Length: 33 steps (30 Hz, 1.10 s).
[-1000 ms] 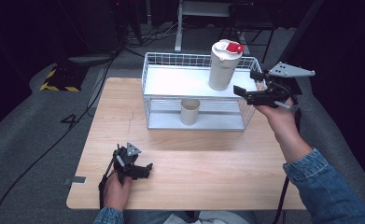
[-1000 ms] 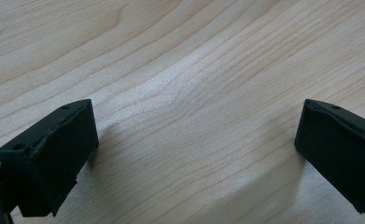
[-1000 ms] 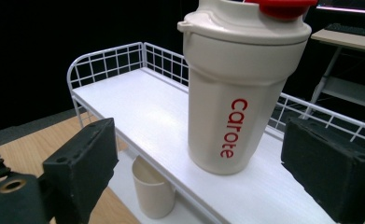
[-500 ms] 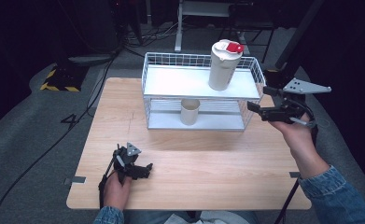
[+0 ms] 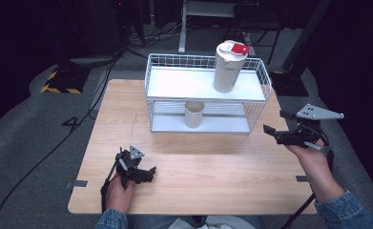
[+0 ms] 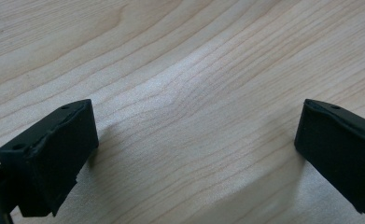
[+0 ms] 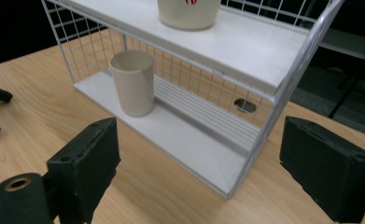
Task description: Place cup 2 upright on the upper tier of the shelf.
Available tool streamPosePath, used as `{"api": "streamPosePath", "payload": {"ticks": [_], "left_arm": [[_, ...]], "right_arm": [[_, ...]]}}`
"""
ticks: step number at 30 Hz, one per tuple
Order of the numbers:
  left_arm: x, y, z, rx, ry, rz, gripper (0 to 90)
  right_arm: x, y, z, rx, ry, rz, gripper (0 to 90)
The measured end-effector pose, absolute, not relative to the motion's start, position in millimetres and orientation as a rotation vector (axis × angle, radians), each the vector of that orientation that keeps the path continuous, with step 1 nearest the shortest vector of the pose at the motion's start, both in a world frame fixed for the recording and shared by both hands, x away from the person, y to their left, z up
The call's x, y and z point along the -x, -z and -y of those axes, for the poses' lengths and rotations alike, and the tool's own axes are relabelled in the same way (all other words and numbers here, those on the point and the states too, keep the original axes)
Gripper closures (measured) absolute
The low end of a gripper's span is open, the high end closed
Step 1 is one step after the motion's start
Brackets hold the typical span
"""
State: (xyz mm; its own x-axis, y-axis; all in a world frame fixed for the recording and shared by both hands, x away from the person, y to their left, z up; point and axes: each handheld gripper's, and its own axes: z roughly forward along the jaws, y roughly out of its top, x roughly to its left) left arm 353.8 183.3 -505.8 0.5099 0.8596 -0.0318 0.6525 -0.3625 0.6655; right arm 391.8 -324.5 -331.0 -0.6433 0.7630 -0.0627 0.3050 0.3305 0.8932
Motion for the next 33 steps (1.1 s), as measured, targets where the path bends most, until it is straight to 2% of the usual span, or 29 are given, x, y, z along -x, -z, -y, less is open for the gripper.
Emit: {"api": "streamPosePath", "payload": {"ticks": [13, 17, 33], "left_arm": [[-354, 506, -183, -2.130, -0.430, -1.230, 0.0], [-354, 506, -183, -2.130, -0.430, -1.231, 0.0], [-354, 506, -183, -2.129, -0.429, -1.231, 0.0]], "right_arm": [[-377, 382, 332, -0.999, -1.139, -2.188, 12.7], [-372, 409, 335, -1.048, -1.123, -2.210, 12.7], [-362, 482, 343, -1.155, -1.033, -2.259, 12.8]]}}
